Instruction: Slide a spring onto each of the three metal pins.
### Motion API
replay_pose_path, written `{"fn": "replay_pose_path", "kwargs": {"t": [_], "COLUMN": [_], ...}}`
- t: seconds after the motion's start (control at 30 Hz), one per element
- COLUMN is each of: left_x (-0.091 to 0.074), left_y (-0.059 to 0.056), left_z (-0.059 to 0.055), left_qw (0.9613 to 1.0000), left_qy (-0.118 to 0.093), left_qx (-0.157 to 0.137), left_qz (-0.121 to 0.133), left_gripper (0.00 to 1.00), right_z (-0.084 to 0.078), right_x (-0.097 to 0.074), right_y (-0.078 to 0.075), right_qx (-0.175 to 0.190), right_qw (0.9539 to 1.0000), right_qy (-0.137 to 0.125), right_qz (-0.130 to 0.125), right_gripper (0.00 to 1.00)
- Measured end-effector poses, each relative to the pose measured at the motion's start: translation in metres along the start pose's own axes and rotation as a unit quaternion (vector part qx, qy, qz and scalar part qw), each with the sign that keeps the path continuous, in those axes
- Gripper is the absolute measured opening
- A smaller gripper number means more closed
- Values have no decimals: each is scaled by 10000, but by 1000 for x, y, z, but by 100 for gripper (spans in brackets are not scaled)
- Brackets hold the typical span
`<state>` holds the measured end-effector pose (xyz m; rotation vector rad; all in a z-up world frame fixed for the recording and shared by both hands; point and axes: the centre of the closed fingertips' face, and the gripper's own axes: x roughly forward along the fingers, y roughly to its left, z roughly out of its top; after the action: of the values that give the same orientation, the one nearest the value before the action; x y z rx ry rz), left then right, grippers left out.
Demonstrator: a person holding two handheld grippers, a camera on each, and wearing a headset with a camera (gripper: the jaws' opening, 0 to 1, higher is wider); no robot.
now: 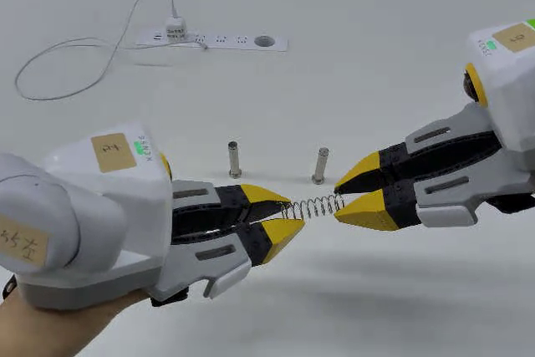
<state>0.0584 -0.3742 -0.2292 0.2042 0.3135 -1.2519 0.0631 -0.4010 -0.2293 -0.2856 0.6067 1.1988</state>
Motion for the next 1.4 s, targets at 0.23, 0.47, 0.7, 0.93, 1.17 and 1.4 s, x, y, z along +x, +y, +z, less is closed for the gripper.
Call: {"fn": "replay_pose_path", "kwargs": {"t": [0.23, 0.47, 0.7, 0.93, 1.17, 1.4], "left_x": [-4, -9, -11, -11, -10, -8], "left_y": [12, 25, 33, 37, 36, 33], "left_z": [3, 8, 12, 17, 23, 24], "left_qw": [9991, 9957, 9919, 9883, 9848, 9835], "left_qy": [-184, -380, -481, -628, -887, -1000], "left_qx": [-180, -315, -297, -434, -734, -964], "left_qz": [348, 784, 1137, 1321, 1302, 1156], "left_gripper": [10, 10, 10, 10, 10, 10], "right_z": [10, 24, 25, 33, 40, 50], "right_x": [-4, -5, -2, 2, 5, 4], "right_y": [-10, -19, -29, -33, -29, -25], "right_qx": [644, 1679, 2435, 2905, 3093, 3184], "right_qw": [9967, 9792, 9588, 9397, 9312, 9238], "right_qy": [-438, -1077, -1328, -1666, -1836, -2076], "right_qz": [-208, -383, -614, -692, -591, -452], "right_gripper": [21, 22, 22, 22, 22, 21]}}
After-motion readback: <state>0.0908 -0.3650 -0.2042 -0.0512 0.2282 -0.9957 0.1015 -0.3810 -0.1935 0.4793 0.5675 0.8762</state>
